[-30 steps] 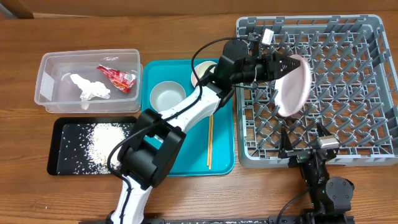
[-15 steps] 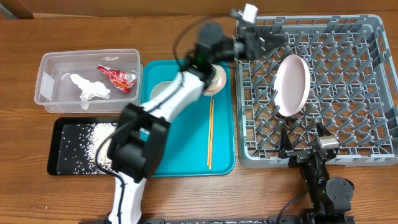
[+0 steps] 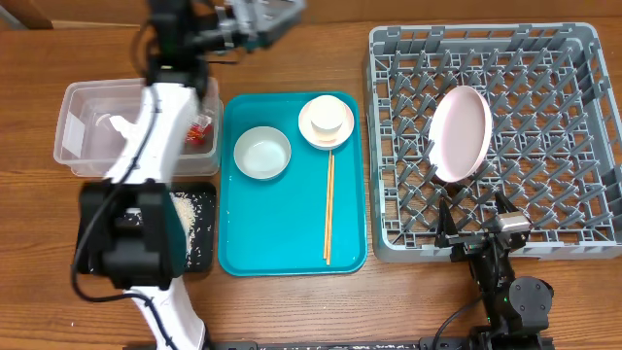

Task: Sort waste into correct bins and load items into the dishwasher
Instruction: 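Withdraw the left gripper back over the clear bin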

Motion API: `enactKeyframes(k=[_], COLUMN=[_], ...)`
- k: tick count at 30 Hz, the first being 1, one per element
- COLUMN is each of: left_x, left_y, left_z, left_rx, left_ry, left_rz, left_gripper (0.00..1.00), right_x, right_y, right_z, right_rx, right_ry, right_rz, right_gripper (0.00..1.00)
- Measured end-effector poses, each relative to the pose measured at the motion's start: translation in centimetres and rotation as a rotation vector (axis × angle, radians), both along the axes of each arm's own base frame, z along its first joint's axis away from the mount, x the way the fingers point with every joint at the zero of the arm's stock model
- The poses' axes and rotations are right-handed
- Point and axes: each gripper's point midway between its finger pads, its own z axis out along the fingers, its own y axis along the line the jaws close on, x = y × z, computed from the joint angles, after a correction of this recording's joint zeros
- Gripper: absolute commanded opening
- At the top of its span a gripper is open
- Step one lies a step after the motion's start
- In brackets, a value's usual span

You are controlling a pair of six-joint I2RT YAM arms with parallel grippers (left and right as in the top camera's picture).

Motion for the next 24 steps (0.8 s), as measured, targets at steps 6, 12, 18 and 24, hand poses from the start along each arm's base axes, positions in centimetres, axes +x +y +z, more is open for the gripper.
enactKeyframes(k=[6, 12, 18, 24], left_x=[0.4, -1.5, -5.7, -9.2], left_y=[5.0, 9.0, 13.2, 17.6], left_z=[-2.7, -7.1, -8.5, -8.8], left_rx=[0.054, 0.296, 0.649, 0.935], left_ry=[0.167, 0.345, 0.391, 0.437], left_rz=[0.107, 0.328, 0.52, 0.683], left_gripper=[0.67, 0.63, 0.68, 1.0], right_x=[0.0, 0.0, 0.0, 0.0], right_y=[0.0, 0.0, 0.0, 0.0], right_z=[0.0, 0.0, 0.0, 0.0], right_rx=[0.0, 0.0, 0.0, 0.0], right_ry=[0.0, 0.0, 0.0, 0.0], right_rz=[0.0, 0.0, 0.0, -0.001], right_gripper=[1.0, 1.0, 1.0, 1.0])
